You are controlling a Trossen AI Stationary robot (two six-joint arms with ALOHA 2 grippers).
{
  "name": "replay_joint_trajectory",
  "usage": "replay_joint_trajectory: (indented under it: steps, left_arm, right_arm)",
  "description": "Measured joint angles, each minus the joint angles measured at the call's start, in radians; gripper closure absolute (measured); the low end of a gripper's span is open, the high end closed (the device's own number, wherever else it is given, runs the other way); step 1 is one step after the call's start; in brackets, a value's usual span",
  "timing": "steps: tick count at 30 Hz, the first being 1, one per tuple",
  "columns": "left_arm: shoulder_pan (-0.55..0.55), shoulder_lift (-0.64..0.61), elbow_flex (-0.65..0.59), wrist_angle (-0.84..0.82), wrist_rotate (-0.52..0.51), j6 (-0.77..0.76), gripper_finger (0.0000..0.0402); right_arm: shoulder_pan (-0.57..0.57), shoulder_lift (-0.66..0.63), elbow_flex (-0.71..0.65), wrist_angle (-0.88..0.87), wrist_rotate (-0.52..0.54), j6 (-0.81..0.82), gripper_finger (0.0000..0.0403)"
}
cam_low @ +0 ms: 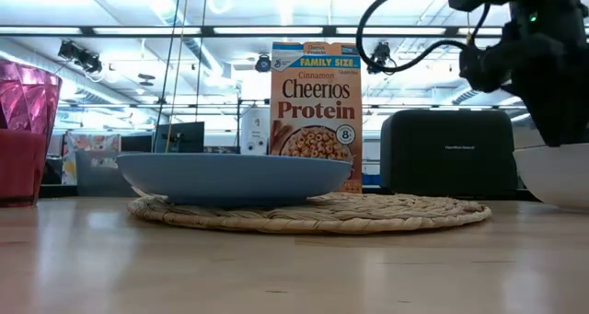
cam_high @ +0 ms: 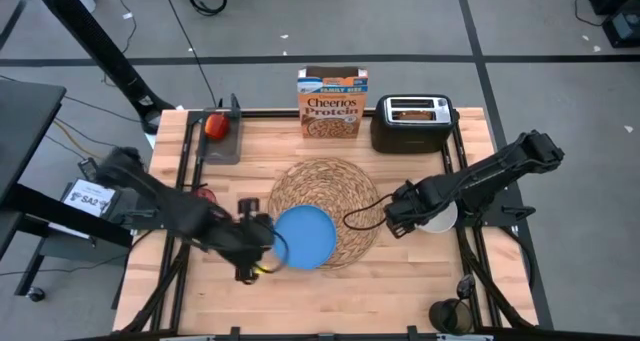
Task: Arrange a breakfast setting
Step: Put the white bowl on the brown table mat
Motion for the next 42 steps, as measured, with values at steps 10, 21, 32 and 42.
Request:
replay_joint_trajectory:
  steps: [10,21,32,42]
  left_arm:
    - [-0.148,-0.185,-0.119,0.351,-0.386,-0.081,0.0246]
    - [-0.261,-0.269,-0.118,0.459,-0.453,-0.024,0.0246]
    - [-0.128,-0.273,-0.118,0.487,-0.485,0.054,0.0246]
    - [-0.040,-0.273,-0.118,0.498,-0.485,0.056,0.0246]
  right_arm:
    - [0.002,0.104,-0.023,0.069,0.024,-0.014,0.0293]
    - [0.018,0.109,0.178,-0.133,0.046,-0.124,0.0392]
    - [-0.015,0.133,0.371,0.130,0.164,-1.446,0.0394]
    - [-0.157,0.337,0.369,0.305,0.168,-1.931,0.0394]
